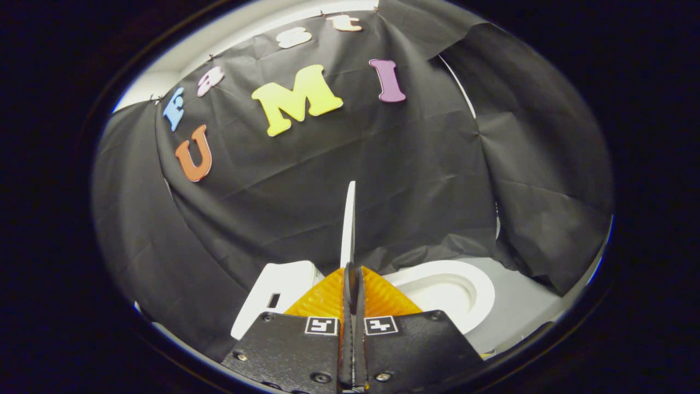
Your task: Open the toilet lid.
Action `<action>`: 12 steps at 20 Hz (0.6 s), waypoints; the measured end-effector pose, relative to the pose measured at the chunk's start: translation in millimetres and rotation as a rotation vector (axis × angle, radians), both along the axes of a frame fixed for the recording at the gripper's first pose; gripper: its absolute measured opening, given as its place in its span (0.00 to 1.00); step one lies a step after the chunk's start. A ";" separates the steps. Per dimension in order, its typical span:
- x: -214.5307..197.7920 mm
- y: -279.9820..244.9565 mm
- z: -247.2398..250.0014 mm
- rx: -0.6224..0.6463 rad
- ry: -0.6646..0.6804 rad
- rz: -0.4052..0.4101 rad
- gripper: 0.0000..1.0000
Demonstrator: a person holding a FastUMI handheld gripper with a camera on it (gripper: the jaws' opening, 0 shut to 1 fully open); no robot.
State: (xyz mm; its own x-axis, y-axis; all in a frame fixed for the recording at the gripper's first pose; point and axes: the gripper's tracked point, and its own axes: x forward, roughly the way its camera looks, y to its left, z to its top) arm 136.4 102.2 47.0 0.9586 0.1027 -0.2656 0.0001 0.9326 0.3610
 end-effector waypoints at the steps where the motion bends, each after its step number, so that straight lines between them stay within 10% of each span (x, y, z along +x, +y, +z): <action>1: 1.1 5.1 1.5 -0.007 -0.002 0.000 0.05; 12: 1.0 64.1 12.6 -0.125 -0.046 0.011 0.05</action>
